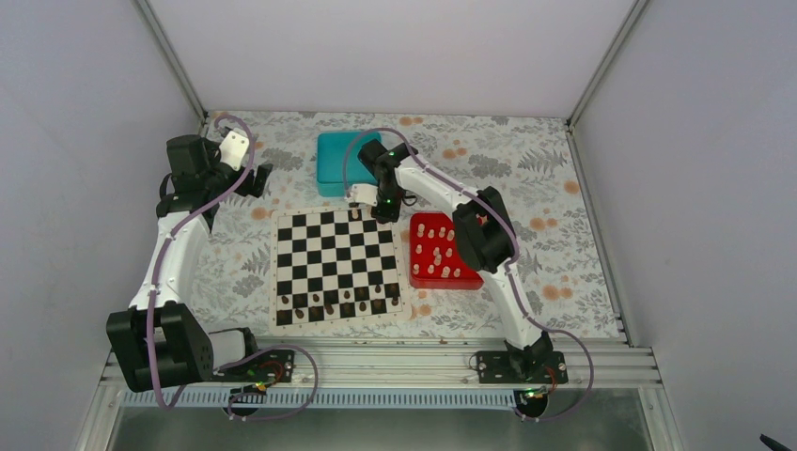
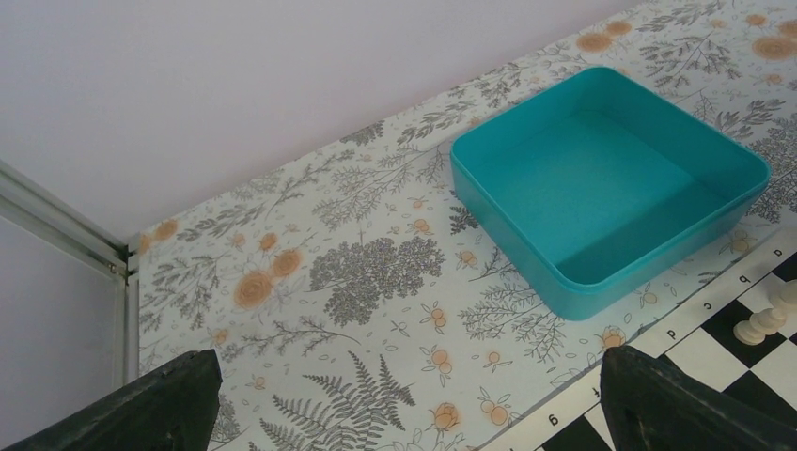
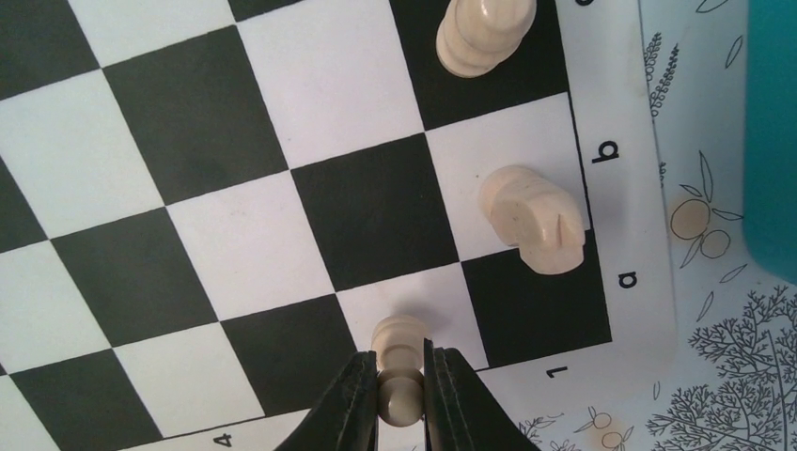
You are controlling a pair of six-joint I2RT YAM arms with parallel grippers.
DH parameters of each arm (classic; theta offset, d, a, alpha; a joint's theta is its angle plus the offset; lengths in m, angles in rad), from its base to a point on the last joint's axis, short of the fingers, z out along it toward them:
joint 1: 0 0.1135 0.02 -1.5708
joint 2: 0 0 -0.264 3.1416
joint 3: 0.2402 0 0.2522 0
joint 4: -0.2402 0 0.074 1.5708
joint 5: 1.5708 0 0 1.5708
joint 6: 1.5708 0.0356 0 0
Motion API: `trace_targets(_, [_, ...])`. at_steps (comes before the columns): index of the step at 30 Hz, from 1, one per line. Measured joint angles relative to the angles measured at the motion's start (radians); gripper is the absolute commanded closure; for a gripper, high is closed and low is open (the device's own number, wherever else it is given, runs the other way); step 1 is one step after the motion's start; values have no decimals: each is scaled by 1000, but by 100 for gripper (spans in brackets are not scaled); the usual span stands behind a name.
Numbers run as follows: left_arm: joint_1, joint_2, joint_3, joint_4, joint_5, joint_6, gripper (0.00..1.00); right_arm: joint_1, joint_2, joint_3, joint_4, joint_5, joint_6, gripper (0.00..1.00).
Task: Set up the chess pieces on the board
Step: Place the chess piece on the chessboard, then pick up the chess piece from the storage box.
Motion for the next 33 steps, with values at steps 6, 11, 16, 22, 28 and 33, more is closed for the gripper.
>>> trace_targets(6, [0, 0, 0, 0, 4, 0, 0, 0, 6, 0, 1, 2, -3, 85])
trace_targets(11, [0, 0, 0, 0, 5, 0, 0, 0, 21, 0, 5, 6, -6, 75])
trace_targets(16, [0, 0, 0, 0, 5, 0, 0, 0, 23, 0, 20, 18, -4, 66])
trace_targets(22, [0, 0, 0, 0, 6, 0, 0, -17, -61, -92, 34, 29, 4, 62])
trace_targets(28, [0, 0, 0, 0, 6, 1, 0, -99, -340, -275, 47, 42, 7, 60])
trace_targets(33, [0, 0, -1, 0, 6, 1, 0, -212, -500, -415, 55, 45, 7, 60])
